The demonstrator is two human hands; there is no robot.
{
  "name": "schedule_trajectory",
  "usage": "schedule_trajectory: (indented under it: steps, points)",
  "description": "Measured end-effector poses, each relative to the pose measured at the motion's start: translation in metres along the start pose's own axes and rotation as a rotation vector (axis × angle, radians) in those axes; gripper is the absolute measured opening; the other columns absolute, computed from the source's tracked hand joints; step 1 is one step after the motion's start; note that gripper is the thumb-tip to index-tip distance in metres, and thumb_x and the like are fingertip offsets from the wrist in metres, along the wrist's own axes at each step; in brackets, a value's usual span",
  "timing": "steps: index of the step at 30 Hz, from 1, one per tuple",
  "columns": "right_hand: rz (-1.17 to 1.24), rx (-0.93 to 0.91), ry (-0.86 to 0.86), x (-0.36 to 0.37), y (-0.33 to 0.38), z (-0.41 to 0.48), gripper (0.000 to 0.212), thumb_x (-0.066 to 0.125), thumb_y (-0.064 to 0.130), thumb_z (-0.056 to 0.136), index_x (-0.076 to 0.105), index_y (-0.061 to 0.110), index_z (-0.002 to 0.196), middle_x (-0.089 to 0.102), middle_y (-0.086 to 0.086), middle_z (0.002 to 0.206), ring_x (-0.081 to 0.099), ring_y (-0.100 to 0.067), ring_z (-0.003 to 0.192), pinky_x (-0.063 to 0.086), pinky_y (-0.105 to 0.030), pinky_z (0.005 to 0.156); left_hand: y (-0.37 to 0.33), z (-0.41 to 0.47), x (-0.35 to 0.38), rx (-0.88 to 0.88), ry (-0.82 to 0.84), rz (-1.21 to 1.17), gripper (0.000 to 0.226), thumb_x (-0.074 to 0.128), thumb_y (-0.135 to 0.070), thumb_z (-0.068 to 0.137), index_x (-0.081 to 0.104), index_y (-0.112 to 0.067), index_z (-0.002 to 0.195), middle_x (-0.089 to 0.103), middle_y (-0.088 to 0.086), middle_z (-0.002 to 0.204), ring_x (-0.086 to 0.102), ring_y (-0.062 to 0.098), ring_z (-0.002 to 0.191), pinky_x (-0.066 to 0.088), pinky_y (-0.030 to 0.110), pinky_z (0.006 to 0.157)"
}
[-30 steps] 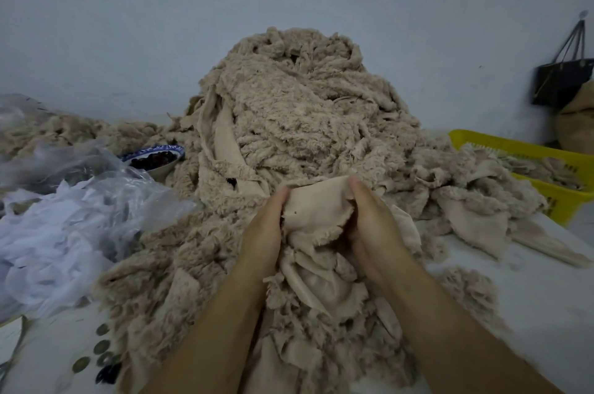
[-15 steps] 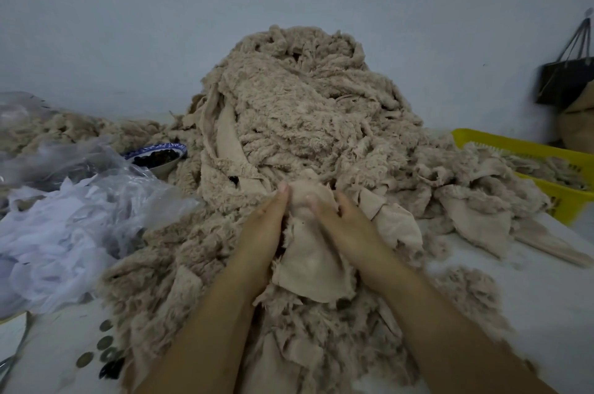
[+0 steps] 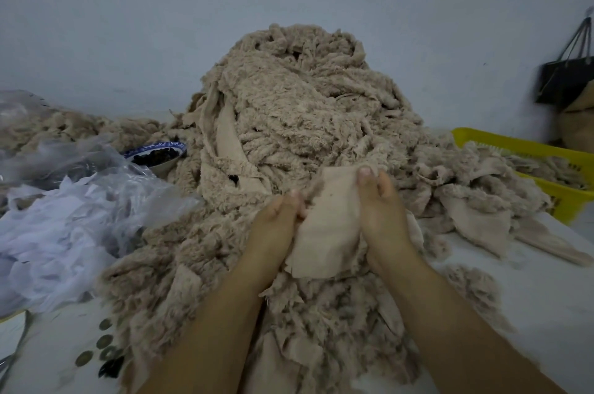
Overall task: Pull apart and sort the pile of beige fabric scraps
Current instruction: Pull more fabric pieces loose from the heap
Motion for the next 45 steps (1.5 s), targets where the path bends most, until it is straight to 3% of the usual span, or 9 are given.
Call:
schedule_trajectory:
  steps: [4,9,15,19,22,26,33,38,45]
  points:
    - [0.119,0.027,-0.135,-0.025,0.006,0.009,0.036,0.045,0.045,0.103,0.057,0.024,0.13,0.064,0.006,0.116,0.061,-0.012,0.106,0.051,-0.024,0.079,0.015,0.013,-0.033,-0.085,-0.165,-0.394,0.047,0.039,-0.039,0.106,0.047,-0.016,0.067,0.029,-0.004,0.046,0.021,0.011,0.039,0.017,0.026,0.042]
    - [0.177,0.101,-0.064,-0.011,-0.002,0.004,0.015,0.048,0.047,0.101,0.06,0.038,0.102,0.069,0.005,0.109,0.066,-0.013,0.097,0.056,-0.034,0.083,0.007,0.005,-0.009,-0.032,-0.07,0.112,0.06,0.04,-0.074,0.09,0.059,-0.027,0.058,0.052,-0.01,0.048,0.044,0.004,0.04,0.034,0.015,0.041]
    - [0.461,0.315,0.256,0.011,-0.003,-0.008,0.051,0.064,0.047,0.086,0.062,0.019,0.129,0.073,-0.015,0.113,0.071,-0.033,0.101,0.06,-0.047,0.083,0.001,0.001,0.015,0.236,0.168,0.362,0.05,0.065,-0.058,0.088,0.042,-0.055,0.132,0.043,-0.039,0.125,0.048,-0.018,0.108,0.043,0.005,0.083]
    - [0.581,0.472,0.439,0.021,-0.005,-0.017,0.058,0.065,0.052,0.082,0.068,0.016,0.126,0.071,-0.017,0.117,0.07,-0.035,0.105,0.059,-0.047,0.083,0.011,0.003,0.016,0.189,0.167,0.355,0.011,0.064,-0.029,0.095,0.069,-0.036,0.089,0.069,-0.017,0.085,0.062,-0.005,0.073,0.044,0.011,0.061]
    - [0.678,0.473,0.388,0.011,-0.003,-0.01,0.047,0.056,0.056,0.09,0.081,0.016,0.094,0.077,-0.009,0.088,0.075,-0.025,0.078,0.06,-0.037,0.063,0.011,0.009,-0.012,0.087,-0.073,0.227,0.015,0.053,-0.023,0.1,0.064,-0.034,0.101,0.068,-0.017,0.087,0.062,-0.001,0.073,0.047,0.014,0.057]
    - [0.6,0.425,0.188,-0.003,-0.014,0.001,0.047,0.057,0.055,0.092,0.067,0.022,0.125,0.075,-0.004,0.093,0.073,-0.022,0.081,0.059,-0.037,0.068,0.023,0.011,-0.014,-0.217,-0.136,-0.475,0.049,0.049,-0.019,0.105,0.037,-0.028,0.151,0.074,-0.001,0.096,0.067,0.011,0.058,0.049,0.025,0.049]
    - [0.601,0.401,0.16,-0.005,-0.012,0.001,0.046,0.058,0.051,0.092,0.065,0.026,0.13,0.074,-0.003,0.102,0.072,-0.021,0.084,0.058,-0.043,0.078,0.016,0.008,-0.017,-0.175,-0.116,-0.384,0.018,0.064,-0.034,0.096,0.064,-0.02,0.108,0.058,-0.008,0.06,0.05,0.007,0.045,0.04,0.019,0.041]
    - [0.434,0.319,0.355,0.017,-0.005,-0.012,0.039,0.061,0.046,0.091,0.073,0.016,0.115,0.076,-0.013,0.101,0.073,-0.025,0.089,0.059,-0.04,0.081,-0.008,-0.006,0.018,0.084,0.211,-0.164,0.043,0.058,-0.057,0.093,0.069,-0.027,0.122,0.075,-0.01,0.112,0.069,0.008,0.107,0.056,0.023,0.087]
    - [0.093,0.082,0.563,0.042,-0.002,-0.033,0.047,0.056,0.068,0.083,0.07,0.039,0.118,0.072,0.007,0.119,0.068,-0.008,0.11,0.055,-0.023,0.089,-0.008,-0.003,0.012,0.053,0.111,-0.341,0.022,0.064,-0.026,0.095,0.073,-0.014,0.111,0.076,0.008,0.108,0.07,0.029,0.107,0.057,0.036,0.089]
Point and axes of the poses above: each hand's wrist, its own z-axis towards the middle knuckle, its own x-axis out of the palm, y = z × x, the point moved 7 cm from there along z, towards the middle knuckle
